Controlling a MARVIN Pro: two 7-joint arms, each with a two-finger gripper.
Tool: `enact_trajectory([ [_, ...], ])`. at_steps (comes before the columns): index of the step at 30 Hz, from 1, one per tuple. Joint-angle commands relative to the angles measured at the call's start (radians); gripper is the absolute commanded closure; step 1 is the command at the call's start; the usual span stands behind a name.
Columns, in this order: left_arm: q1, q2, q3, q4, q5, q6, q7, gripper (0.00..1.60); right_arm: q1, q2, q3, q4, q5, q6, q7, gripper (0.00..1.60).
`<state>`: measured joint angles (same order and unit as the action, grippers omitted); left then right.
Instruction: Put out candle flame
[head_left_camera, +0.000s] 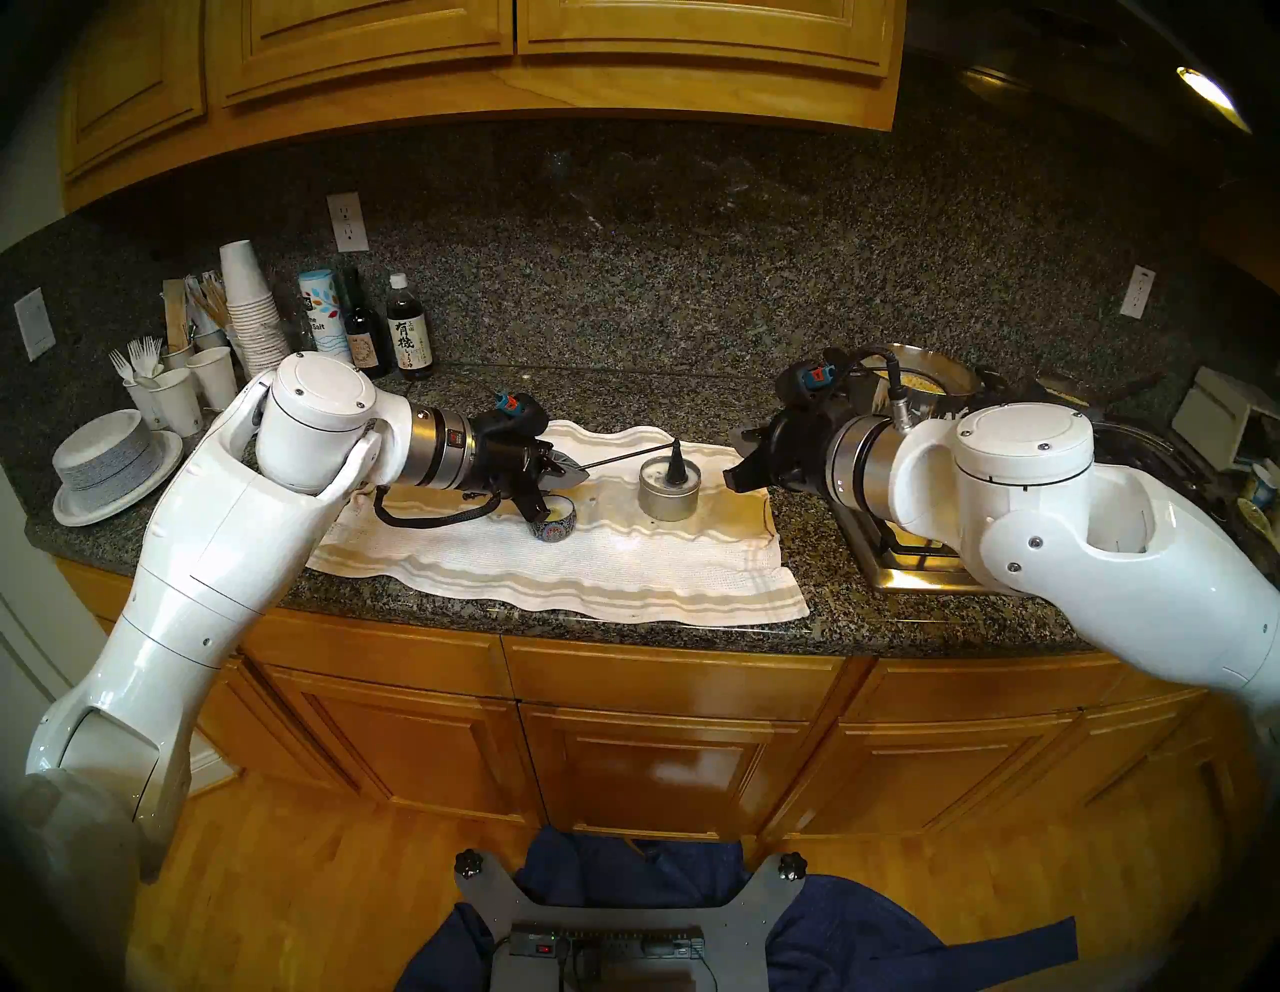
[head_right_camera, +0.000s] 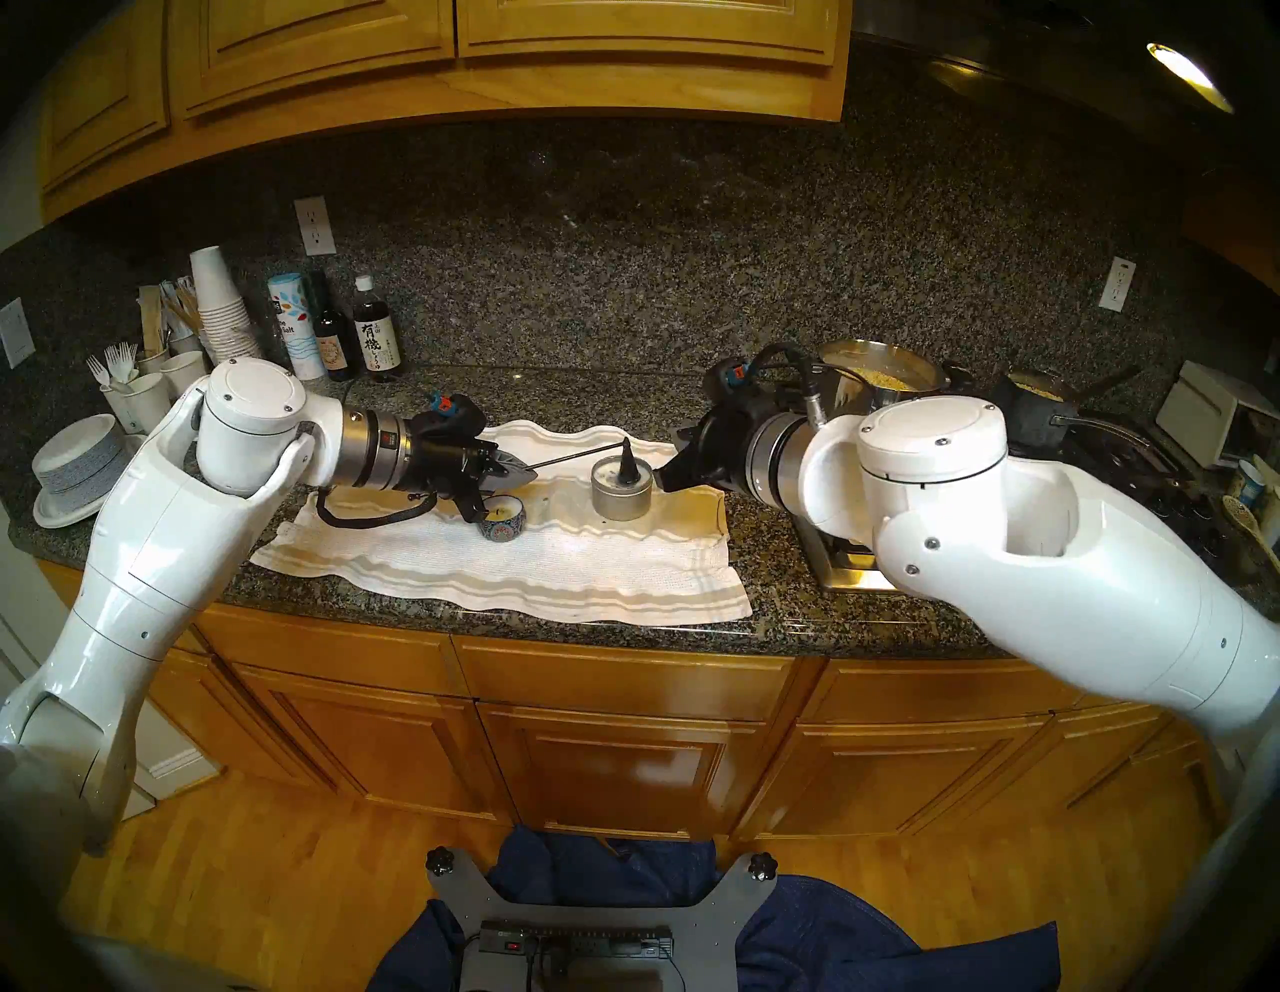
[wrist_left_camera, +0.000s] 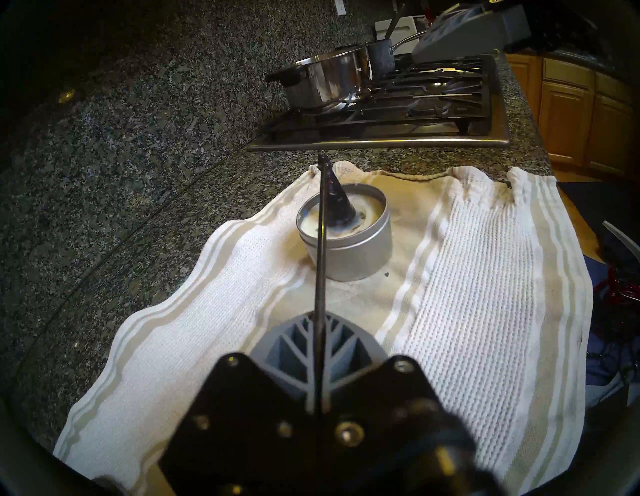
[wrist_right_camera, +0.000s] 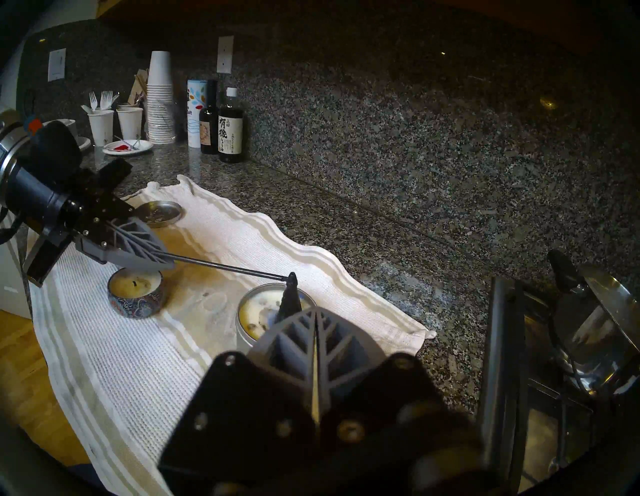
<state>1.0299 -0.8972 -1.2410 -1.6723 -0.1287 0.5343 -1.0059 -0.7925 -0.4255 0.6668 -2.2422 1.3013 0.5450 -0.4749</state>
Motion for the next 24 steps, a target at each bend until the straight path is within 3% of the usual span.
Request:
enact_trajectory([
  [1, -0.033, 0.000, -0.014, -0.018, -0.003, -0.003, -0.002, 1.60, 0.027, -0.008, 0.022, 0.002, -0.012, -0.012, 0.004, 1.60],
  [24, -0.041, -0.018, -0.036, -0.028, -0.014, -0.005, 0.025, 1.60, 0.030, -0.017, 0.022, 0.010, -0.013, -0.008, 0.007, 1.60],
])
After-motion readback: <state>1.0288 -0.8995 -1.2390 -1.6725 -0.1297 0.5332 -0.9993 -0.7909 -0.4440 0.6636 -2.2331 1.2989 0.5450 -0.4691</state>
